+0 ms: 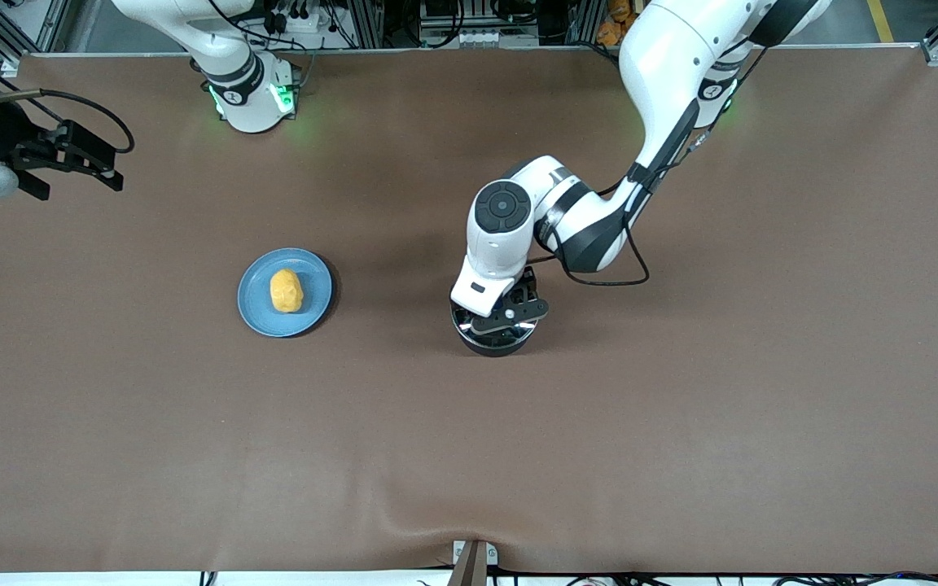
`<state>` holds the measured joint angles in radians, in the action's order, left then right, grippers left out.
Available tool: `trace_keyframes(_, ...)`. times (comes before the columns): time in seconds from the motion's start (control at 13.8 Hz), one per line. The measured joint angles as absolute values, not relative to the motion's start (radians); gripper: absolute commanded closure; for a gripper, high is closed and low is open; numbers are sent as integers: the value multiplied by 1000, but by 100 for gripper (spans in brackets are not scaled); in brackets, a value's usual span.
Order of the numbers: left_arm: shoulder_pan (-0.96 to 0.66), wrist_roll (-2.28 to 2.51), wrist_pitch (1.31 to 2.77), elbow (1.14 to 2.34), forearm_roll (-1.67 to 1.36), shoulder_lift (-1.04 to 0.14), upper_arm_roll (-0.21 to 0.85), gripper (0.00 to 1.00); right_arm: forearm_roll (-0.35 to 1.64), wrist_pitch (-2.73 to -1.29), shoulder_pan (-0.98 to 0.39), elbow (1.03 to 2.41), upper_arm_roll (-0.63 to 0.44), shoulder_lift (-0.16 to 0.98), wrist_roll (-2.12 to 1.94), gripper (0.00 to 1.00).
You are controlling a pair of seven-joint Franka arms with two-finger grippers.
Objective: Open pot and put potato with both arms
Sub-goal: 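Grasp the blue knob and lift the lid while the right gripper reaches the plate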
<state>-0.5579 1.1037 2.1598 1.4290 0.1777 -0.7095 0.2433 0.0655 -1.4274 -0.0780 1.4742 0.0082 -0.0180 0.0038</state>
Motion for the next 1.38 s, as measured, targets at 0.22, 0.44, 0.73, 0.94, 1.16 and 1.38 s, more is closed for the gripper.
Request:
trace_keyframes(0.22,-558,1104,2160,1429,178,-710,243,53,66,-1427,-78,1474,8,-18,4,0)
trace_keyframes(0.44,-558,1104,2159,1427,179,-710,242,69,66,-1427,-78,1474,8,-18,4,0)
trace_keyframes(0.73,-550,1106,2154,1410,179,-700,241,69,66,-1427,-78,1474,7,-16,4,0)
trace_keyframes(0.94,-526,1106,2084,1391,179,-639,238,69,65,-1425,-76,1477,6,20,4,0)
trace_keyframes(1.16,-473,1088,2002,1393,179,-557,237,69,64,-1425,-75,1479,6,101,3,0)
trace_keyframes(1.38,-379,989,1975,1448,179,-485,242,69,55,-1450,-76,1478,6,186,-4,0)
